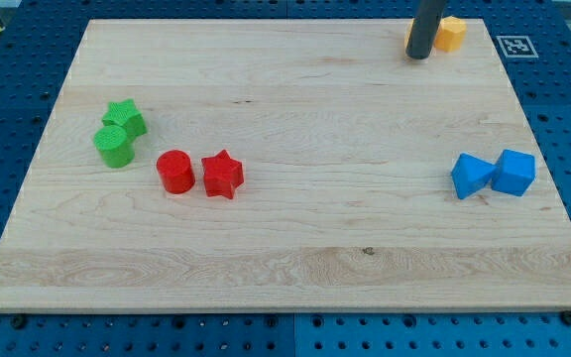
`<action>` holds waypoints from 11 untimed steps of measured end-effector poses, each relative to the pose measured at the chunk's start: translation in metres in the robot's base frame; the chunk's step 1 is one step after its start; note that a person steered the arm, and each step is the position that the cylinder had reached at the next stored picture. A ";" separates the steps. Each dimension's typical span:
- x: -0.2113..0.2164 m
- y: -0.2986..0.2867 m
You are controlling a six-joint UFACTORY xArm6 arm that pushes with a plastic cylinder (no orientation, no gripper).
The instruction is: Move the arm towards the bottom center of the board
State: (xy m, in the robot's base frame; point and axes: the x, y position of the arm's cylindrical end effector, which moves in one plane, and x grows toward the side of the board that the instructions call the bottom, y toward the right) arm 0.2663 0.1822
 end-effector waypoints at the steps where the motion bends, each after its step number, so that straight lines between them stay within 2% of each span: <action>1: 0.000 0.000; 2: 0.002 0.000; 4: 0.080 -0.035; 5: 0.080 -0.012; 6: 0.080 0.039; 7: 0.107 0.045; 9: 0.177 -0.082; 11: 0.286 -0.152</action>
